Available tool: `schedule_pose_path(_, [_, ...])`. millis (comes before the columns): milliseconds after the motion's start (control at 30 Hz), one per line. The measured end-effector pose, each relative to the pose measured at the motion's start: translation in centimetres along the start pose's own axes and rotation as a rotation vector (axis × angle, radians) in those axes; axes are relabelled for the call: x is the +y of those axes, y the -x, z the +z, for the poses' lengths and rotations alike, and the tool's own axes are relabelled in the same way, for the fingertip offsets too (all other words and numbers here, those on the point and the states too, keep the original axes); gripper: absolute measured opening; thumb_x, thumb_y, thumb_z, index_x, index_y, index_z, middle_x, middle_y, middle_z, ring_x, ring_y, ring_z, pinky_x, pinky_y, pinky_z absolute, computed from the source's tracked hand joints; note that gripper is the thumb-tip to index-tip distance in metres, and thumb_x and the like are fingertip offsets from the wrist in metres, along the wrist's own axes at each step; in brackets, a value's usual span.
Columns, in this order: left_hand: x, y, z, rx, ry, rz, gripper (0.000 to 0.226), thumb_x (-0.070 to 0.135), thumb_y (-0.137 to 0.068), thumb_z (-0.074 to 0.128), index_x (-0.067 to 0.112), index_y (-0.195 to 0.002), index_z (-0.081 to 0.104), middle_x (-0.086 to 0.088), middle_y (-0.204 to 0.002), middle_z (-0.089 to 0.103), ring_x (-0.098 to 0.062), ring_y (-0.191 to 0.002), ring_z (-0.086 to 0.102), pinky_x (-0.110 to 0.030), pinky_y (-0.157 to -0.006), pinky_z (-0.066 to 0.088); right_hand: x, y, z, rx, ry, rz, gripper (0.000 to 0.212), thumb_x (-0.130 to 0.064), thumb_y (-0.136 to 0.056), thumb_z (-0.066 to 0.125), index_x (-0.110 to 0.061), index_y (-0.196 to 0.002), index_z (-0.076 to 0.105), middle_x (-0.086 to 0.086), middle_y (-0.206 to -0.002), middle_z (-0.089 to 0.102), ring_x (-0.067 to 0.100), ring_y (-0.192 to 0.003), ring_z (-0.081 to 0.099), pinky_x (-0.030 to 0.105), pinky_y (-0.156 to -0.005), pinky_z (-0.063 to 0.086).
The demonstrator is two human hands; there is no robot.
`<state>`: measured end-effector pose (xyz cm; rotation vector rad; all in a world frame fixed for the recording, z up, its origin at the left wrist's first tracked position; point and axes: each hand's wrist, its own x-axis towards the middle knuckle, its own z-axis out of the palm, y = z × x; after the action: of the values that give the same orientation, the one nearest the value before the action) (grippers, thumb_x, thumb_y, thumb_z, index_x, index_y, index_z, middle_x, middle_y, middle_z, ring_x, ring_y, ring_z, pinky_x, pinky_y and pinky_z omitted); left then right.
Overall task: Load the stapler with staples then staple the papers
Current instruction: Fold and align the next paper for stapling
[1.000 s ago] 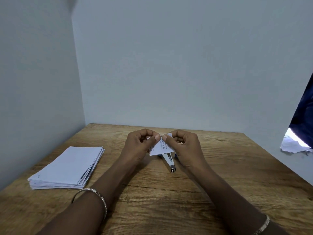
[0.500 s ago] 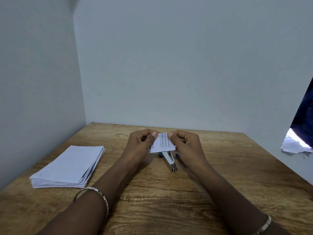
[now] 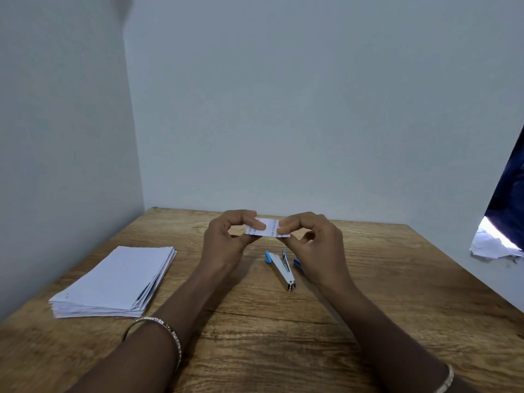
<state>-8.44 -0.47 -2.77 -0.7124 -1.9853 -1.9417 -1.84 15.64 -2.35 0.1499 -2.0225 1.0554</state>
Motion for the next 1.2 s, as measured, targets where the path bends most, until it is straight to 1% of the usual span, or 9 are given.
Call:
schedule_pose_path(133, [-0.02,-0.14,-0.11,0.06,0.024,0.016,0.03,-0.012,-0.07,0.078,0.018,-0.071,0.076,-0.003,-0.111,0.072,-0.009,-0.105,0.066,-0.023,-0.084,0.049,-0.4,0.22,-0.17,0.079,0.27,-0.355,0.022,0.005,-0.074,0.074,-0.017,-0.076,0.071,-0.004,-0.088,0.072,0.015,-0.087,0.06,0.024,-0.065,0.043])
schedule_pose_path(233, [0.1,-0.03,-0.09,0.101,0.097,0.003,0.031,-0.014,-0.071,0.075,0.016,-0.069,0.076,0.0,-0.104,0.075,-0.008,-0.1,0.069,-0.032,-0.083,0.055,-0.73,0.22,-0.33,0.156,0.382,-0.528,0.017,0.005,-0.075,0.068,-0.012,-0.077,0.068,0.001,-0.088,0.07,0.02,-0.084,0.058,0.028,-0.067,0.044])
schedule_pose_path(400, [0.44,-0.14,-0.22,0.153,0.114,0.03,0.041,-0.024,-0.069,0.059,0.014,-0.066,0.073,0.0,-0.102,0.077,-0.005,-0.098,0.07,-0.02,-0.066,0.051,-0.87,0.32,-0.31,0.157,0.483,-0.621,0.01,-0.002,-0.084,0.064,-0.009,-0.079,0.068,0.005,-0.091,0.071,0.018,-0.086,0.054,0.029,-0.066,0.043])
schedule_pose_path(533, [0.37,-0.13,-0.14,0.132,0.112,0.042,0.04,-0.021,-0.071,0.061,0.017,-0.067,0.073,0.004,-0.102,0.077,-0.003,-0.096,0.07,-0.017,-0.06,0.05,-0.82,0.34,-0.25,0.155,0.482,-0.614,0.011,-0.003,-0.084,0.061,-0.01,-0.08,0.068,0.004,-0.091,0.071,0.018,-0.087,0.055,0.028,-0.066,0.045])
schedule_pose_path(733, [-0.17,-0.27,-0.13,0.103,-0.006,0.018,0.013,0.02,-0.078,0.083,0.022,-0.09,0.082,0.008,-0.111,0.073,-0.011,-0.099,0.068,-0.031,-0.073,0.057,-0.92,0.09,-0.68,0.077,0.346,-0.326,0.004,-0.019,-0.089,0.074,-0.018,-0.093,0.073,-0.008,-0.083,0.072,0.005,-0.077,0.063,0.016,-0.062,0.043])
schedule_pose_path(833, [-0.32,-0.18,0.24,0.046,-0.031,-0.091,0.012,0.028,-0.084,0.078,0.021,-0.093,0.081,0.006,-0.089,0.078,-0.009,-0.087,0.07,-0.022,-0.059,0.055,-0.92,-0.25,-0.69,0.06,0.13,-0.043,0.002,-0.021,-0.089,0.075,-0.021,-0.091,0.076,-0.018,-0.076,0.071,-0.001,-0.079,0.068,0.007,-0.06,0.044])
schedule_pose_path(900, [-0.41,-0.07,0.43,0.006,-0.013,-0.14,0.016,0.031,-0.088,0.074,0.021,-0.098,0.081,0.006,-0.085,0.079,-0.007,-0.081,0.07,-0.019,-0.057,0.053,-0.66,-0.41,-0.73,0.023,-0.046,0.186,0.007,-0.024,-0.089,0.075,-0.019,-0.092,0.078,-0.013,-0.077,0.075,-0.005,-0.082,0.069,0.009,-0.058,0.049])
schedule_pose_path(1000, [-0.37,0.02,0.38,0.005,0.06,-0.202,0.019,0.03,-0.088,0.074,0.019,-0.101,0.081,0.005,-0.088,0.081,-0.006,-0.079,0.072,-0.016,-0.057,0.051,-0.18,-0.25,-0.54,-0.031,-0.268,0.411,0.011,-0.025,-0.089,0.076,-0.017,-0.095,0.079,-0.002,-0.083,0.081,0.006,-0.081,0.075,0.017,-0.052,0.05])
schedule_pose_path(1200, [-0.22,0.05,0.19,0.017,0.084,-0.2,0.02,0.025,-0.089,0.074,0.017,-0.106,0.079,-0.001,-0.086,0.08,0.003,-0.069,0.068,-0.015,-0.053,0.048,-0.19,-0.27,-0.28,-0.035,-0.282,0.441,0.008,-0.024,-0.085,0.08,-0.02,-0.092,0.078,-0.002,-0.083,0.081,0.011,-0.085,0.077,0.031,-0.054,0.056])
